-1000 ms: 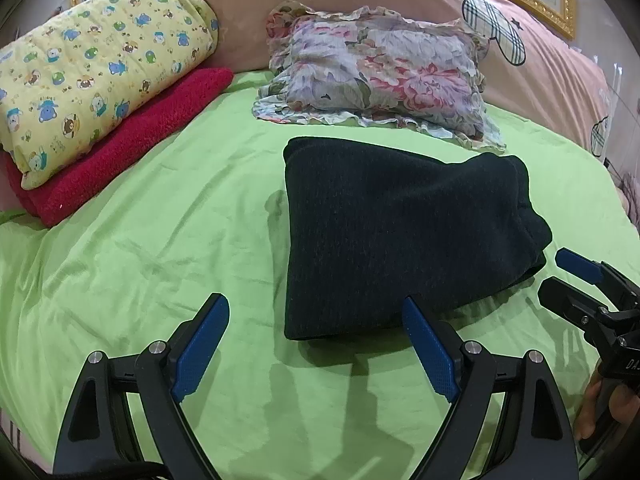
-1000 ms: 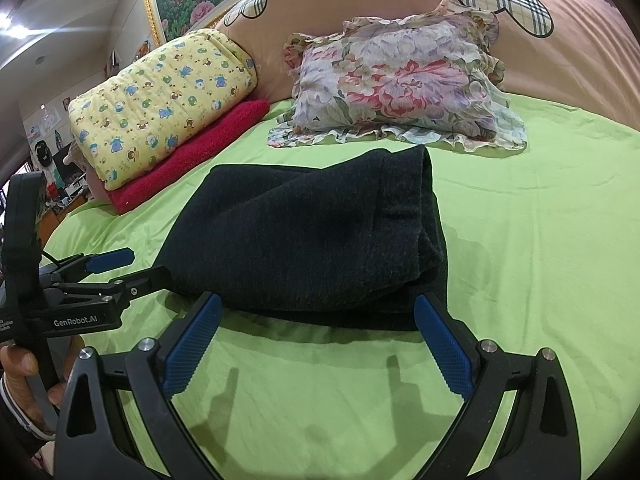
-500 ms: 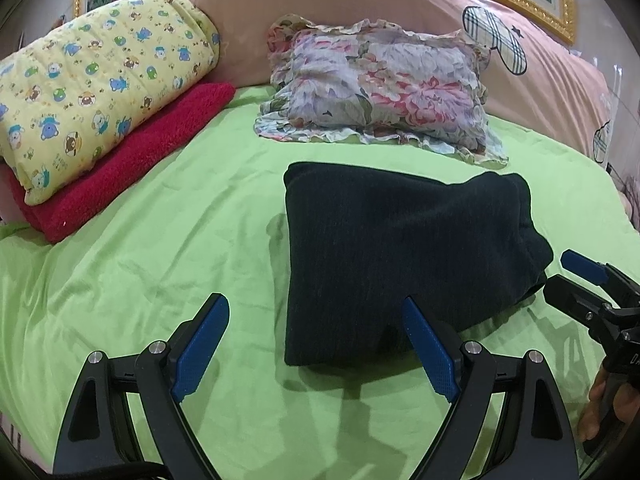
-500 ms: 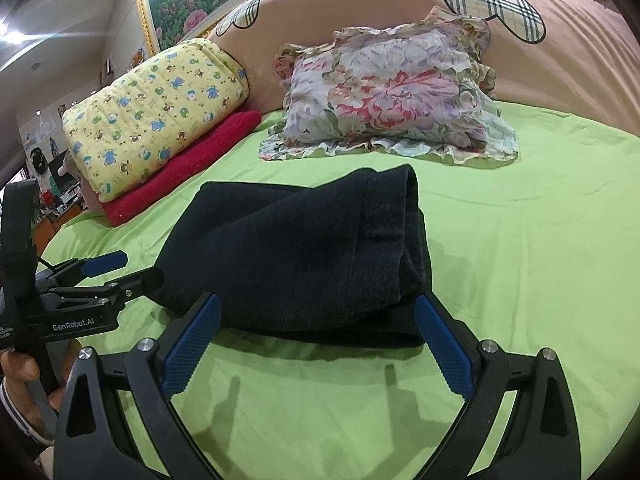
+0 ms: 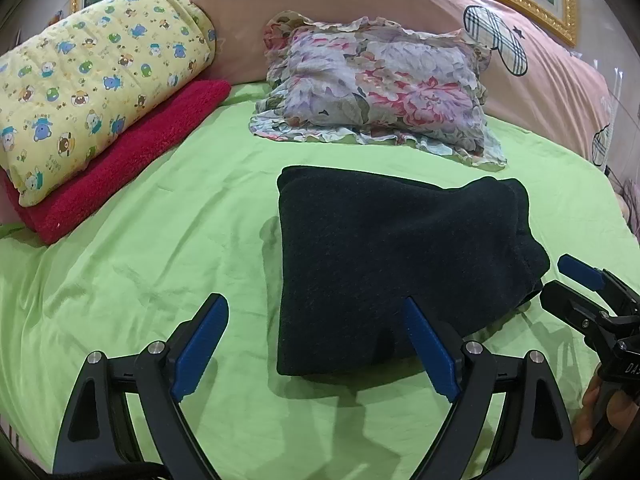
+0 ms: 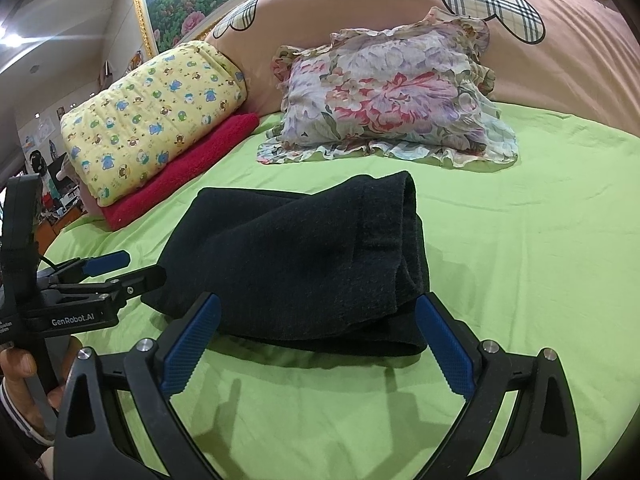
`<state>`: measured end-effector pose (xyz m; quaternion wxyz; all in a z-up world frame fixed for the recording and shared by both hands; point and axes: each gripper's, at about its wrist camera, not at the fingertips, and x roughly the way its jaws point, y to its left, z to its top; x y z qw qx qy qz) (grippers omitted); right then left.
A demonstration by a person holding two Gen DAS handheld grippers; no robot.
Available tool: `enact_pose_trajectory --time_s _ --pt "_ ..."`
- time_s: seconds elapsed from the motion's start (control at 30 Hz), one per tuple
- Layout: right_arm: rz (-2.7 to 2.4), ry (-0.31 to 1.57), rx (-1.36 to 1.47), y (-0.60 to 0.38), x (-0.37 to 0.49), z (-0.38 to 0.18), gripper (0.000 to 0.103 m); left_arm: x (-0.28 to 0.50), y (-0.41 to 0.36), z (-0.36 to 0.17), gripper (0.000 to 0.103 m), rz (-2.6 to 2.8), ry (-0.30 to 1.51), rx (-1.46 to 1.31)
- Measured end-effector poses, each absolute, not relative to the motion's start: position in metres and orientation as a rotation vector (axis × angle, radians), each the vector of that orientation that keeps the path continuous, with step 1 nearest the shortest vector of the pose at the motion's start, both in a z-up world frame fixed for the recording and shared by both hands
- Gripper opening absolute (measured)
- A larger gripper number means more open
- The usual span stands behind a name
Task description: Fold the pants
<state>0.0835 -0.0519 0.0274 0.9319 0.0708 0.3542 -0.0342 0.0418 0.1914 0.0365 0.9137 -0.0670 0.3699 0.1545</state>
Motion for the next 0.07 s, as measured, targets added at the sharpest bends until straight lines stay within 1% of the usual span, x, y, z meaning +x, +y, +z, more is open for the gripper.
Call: enact_pose_trajectory --time_s 0.07 --pt "-0.07 0.726 0.142 -0.0523 0.0832 0.0267 0.098 0.0426 0.1902 0.0361 0.09 0.314 0.764 -0.141"
